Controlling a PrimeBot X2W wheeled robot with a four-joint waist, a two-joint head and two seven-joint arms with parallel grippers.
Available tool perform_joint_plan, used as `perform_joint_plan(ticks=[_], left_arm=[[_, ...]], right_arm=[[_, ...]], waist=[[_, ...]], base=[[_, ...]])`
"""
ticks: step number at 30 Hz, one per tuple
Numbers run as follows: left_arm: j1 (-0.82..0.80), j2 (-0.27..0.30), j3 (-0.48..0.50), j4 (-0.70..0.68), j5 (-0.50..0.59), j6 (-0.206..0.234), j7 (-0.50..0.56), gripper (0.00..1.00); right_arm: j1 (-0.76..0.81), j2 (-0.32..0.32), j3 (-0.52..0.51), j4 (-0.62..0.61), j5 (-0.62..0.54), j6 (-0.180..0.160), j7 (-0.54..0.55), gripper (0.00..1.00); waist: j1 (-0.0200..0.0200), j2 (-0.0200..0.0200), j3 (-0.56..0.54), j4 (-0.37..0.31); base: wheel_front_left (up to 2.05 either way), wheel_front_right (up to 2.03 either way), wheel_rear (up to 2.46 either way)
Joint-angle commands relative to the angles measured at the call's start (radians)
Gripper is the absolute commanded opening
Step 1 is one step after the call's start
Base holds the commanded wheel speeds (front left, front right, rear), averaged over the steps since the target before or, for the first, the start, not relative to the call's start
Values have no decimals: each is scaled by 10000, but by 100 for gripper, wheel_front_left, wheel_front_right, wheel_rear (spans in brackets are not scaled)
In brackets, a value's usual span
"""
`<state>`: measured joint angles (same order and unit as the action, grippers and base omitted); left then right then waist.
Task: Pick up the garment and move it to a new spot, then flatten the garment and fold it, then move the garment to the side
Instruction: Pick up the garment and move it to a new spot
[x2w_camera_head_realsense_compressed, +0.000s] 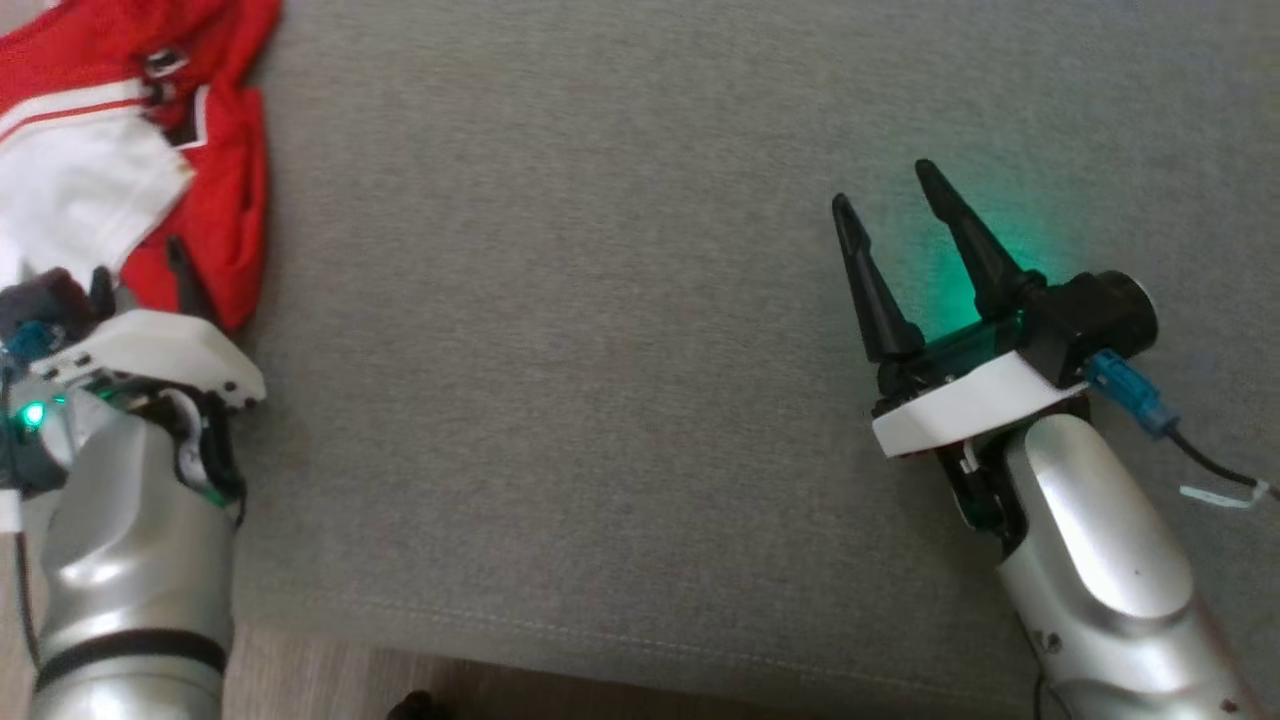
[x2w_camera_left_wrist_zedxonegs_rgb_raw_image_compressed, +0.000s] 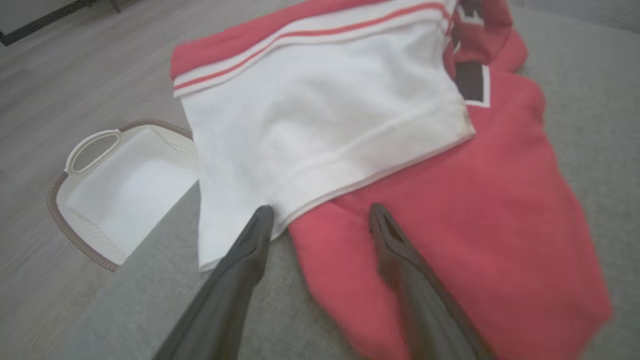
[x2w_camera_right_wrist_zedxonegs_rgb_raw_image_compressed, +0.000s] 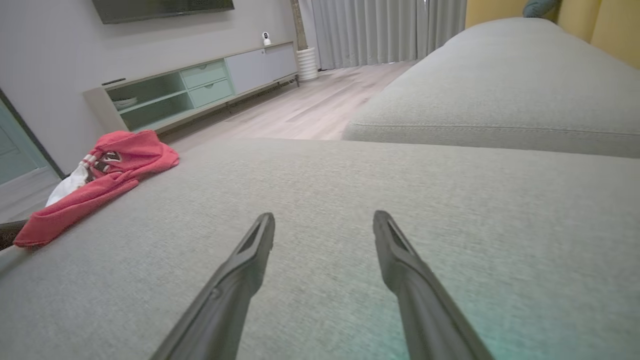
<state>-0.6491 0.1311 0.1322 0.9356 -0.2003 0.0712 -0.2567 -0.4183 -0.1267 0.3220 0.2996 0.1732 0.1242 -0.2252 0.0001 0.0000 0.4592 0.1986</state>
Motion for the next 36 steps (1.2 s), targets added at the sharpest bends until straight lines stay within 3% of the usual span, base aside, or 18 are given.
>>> perform_joint_plan(ticks=[1, 5, 6, 7, 8, 12, 19, 26, 36], left_arm=[[-312, 676, 301, -8, -8, 29, -51, 100], [-723, 905, 330, 916, -75, -64, -48, 100], [-832, 937, 360, 1151, -124, -69, -49, 78], [-928, 978, 325, 1372, -117, -110, -46, 18], [-1018, 1014, 304, 1548, -118, -136, -47, 0], [-1168, 1186, 272, 1248, -33, -222, -48, 0], [-1228, 1267, -3, -933, 491, -650, -50, 0], [-1256, 548, -752, -2442, 1033, -955, -50, 0], [-587, -560, -2054, -3564, 1154, -1490, -51, 0]], right_arm=[[-119, 75, 223, -366, 72, 65, 34, 100], [-157, 9, 152, -333, 115, 65, -5, 100], [-159, -12, 129, -313, 124, 65, -15, 100], [-164, -31, 113, -297, 129, 65, -25, 100], [-171, -37, 82, -280, 136, 65, -37, 100], [-210, -2, -18, -120, 175, 65, -110, 100], [-145, 285, -136, 296, 322, 65, -266, 100], [42, 589, -226, 796, 536, 65, -350, 100], [419, 754, -338, 831, 785, 65, -363, 100]], waist=[[-1, 0, 309, -370], [-1, 0, 436, -570], [-1, 0, 453, -593], [-1, 0, 464, -614], [-1, 0, 466, -630], [-1, 0, 283, -675], [-1, 0, -453, -976], [-1, 0, -1336, -1848], [-1, 0, -1973, -3844]], base=[[0, 0, 0], [0, 0, 0], [0, 0, 0], [0, 0, 0], [0, 0, 0], [0, 0, 0], [0, 0, 0], [0, 0, 0], [0, 0, 0]])
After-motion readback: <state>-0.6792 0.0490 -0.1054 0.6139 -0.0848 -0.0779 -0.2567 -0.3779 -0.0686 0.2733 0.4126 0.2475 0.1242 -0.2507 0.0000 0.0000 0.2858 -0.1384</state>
